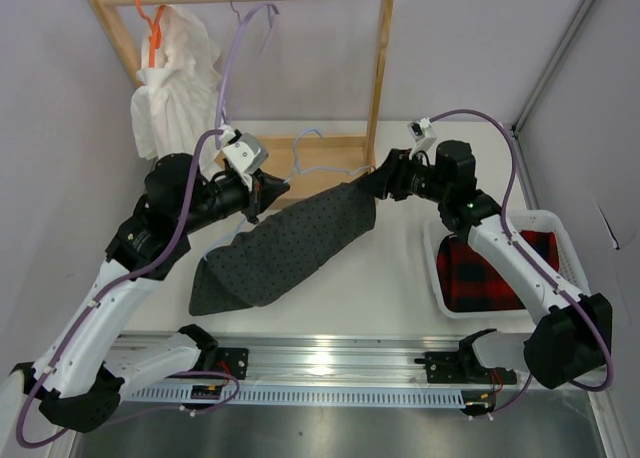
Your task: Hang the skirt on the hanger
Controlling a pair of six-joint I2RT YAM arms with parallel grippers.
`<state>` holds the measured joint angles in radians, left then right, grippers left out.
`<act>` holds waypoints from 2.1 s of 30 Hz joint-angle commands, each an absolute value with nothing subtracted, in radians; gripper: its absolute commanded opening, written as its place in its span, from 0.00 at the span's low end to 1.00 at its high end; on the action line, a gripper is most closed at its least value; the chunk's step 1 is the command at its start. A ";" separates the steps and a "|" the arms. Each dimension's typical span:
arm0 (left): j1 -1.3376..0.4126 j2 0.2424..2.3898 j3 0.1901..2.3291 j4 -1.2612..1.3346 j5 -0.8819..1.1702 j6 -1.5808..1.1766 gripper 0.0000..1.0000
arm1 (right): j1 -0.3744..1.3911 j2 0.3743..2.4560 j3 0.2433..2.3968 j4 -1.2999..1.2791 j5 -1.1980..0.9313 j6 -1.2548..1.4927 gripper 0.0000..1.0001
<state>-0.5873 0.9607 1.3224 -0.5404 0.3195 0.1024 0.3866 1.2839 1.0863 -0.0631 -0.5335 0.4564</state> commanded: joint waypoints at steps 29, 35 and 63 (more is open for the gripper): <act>-0.584 0.926 1.341 -0.291 -0.066 -0.023 0.00 | 0.325 1.154 1.028 -0.121 -0.555 0.428 0.08; -0.578 0.943 1.367 -0.239 -0.029 -0.058 0.00 | 0.322 1.152 1.015 -0.141 -0.523 0.408 0.08; -0.580 1.091 1.578 -0.155 -0.063 -0.078 0.00 | 0.431 1.287 1.361 -0.388 -0.203 0.357 0.46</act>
